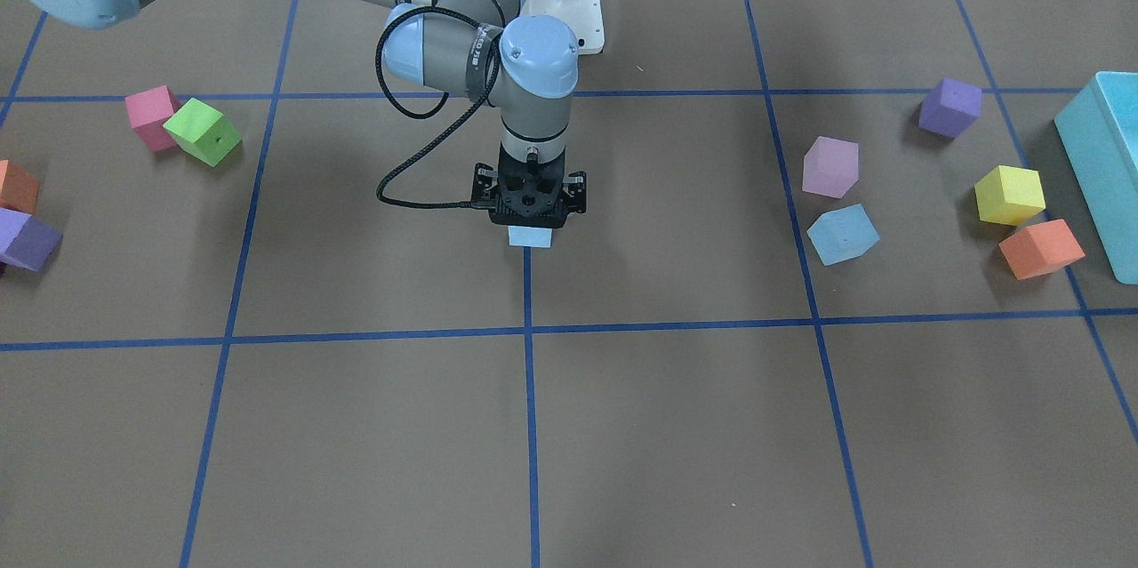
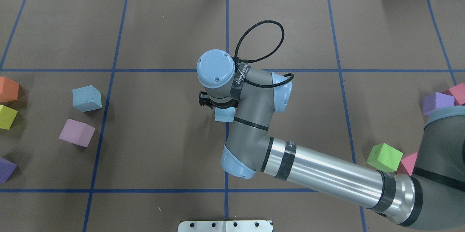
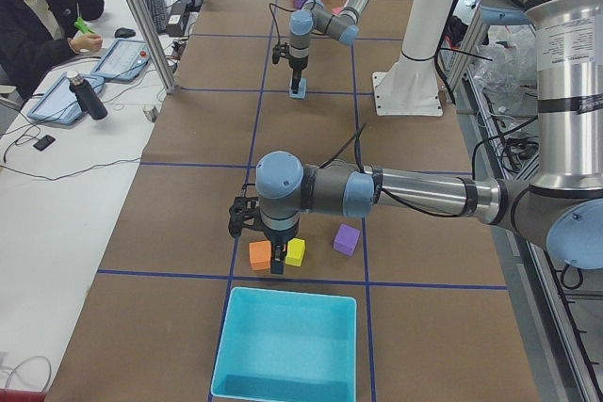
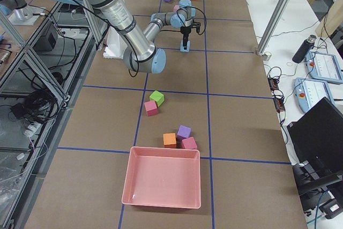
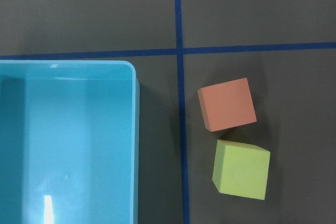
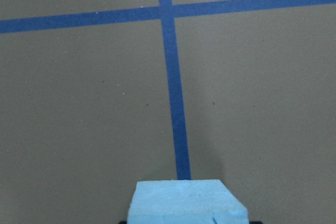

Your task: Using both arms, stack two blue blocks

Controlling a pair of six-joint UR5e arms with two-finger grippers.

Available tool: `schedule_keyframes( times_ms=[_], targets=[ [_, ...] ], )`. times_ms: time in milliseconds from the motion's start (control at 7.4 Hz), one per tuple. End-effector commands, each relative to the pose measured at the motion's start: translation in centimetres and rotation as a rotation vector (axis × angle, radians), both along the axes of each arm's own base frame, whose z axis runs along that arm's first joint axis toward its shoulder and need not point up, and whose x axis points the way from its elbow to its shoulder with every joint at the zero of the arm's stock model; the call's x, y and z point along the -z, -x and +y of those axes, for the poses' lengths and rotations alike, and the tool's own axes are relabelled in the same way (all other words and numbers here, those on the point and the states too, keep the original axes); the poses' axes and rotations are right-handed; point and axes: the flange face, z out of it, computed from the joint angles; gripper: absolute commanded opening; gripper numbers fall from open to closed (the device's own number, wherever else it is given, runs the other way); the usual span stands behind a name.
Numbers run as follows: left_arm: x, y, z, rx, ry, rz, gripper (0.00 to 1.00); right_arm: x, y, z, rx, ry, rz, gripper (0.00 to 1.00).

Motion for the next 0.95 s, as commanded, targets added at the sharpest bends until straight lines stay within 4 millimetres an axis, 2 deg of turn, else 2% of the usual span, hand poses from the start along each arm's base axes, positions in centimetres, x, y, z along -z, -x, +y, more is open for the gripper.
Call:
schedule_keyframes(
  times_ms=[0,135,270,405,541,676,811],
  targets=[
    [-0.1,0.1,0.0,0.001,0.003,-0.007,0.98,4.0,-8.6,-5.0,-0.004,-0.004,-0.035,1.0],
    [0.5,0.0,-0.3,0.003,-0.007,-0.006,0.98,4.7,-14.3,-8.5,0.001,-0.019,-0.034,1.0],
    [1.5,0.0,-0.9,0.003,-0.029,-0.004,0.98,3.5,-20.1,-12.5,0.028,-0.027,-0.054,1.0],
    [4.2,0.1,-2.9,0.003,-0.091,-0.006,0.98,1.7,-25.4,-15.4,0.031,-0.081,-0.042,1.0],
    [6.4,0.0,-5.3,-0.001,-0.157,-0.008,0.98,-1.1,-31.4,-17.8,0.069,-0.125,-0.045,1.0],
    [10.1,0.1,-9.9,0.007,-0.284,-0.021,0.98,-4.6,-37.7,-19.8,0.11,-0.147,-0.065,1.0],
    [12.2,0.0,-10.5,0.005,-0.347,-0.021,0.98,-8.7,-42.8,-20.6,0.153,-0.174,-0.067,1.0]
  ],
)
